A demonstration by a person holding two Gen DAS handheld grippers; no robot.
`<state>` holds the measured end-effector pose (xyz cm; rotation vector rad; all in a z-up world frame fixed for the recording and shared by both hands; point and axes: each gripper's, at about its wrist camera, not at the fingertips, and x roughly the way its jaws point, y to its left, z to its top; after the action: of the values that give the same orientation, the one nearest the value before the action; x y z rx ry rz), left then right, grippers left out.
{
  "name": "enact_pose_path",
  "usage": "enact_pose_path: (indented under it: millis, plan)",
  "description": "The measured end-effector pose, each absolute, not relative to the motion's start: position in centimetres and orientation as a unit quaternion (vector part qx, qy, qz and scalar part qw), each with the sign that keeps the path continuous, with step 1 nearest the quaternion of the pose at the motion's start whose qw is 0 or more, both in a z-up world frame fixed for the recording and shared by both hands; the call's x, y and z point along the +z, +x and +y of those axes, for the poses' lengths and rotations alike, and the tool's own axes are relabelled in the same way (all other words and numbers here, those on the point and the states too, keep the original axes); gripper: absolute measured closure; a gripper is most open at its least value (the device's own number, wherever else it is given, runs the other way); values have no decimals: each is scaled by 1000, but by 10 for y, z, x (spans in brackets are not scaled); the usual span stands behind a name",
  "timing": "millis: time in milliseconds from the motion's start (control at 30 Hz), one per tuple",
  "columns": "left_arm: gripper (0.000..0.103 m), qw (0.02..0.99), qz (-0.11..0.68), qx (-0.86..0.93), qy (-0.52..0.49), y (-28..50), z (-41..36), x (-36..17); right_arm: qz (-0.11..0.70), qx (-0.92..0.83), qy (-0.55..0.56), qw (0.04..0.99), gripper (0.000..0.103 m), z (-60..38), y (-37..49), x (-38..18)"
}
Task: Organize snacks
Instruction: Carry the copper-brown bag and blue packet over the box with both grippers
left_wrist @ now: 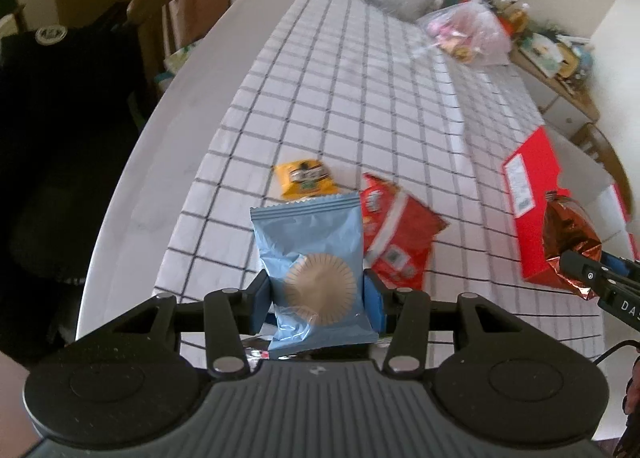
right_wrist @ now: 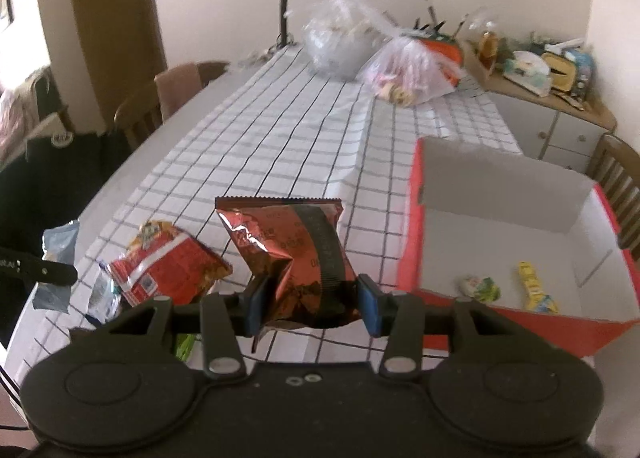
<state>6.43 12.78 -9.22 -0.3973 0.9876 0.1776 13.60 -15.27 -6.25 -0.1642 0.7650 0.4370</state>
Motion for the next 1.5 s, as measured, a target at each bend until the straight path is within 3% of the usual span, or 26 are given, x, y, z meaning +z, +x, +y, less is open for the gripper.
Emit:
enact_pose_path:
  millis: [800,1500]
  plan:
    - [56,901,421,-46,-92,132,-23,-18,329,113,-17,937,57,-284,152,-13]
    - [56,881,464,-86,-19,246,-168,-41,383,80,-24,920,57,-375,245,-57]
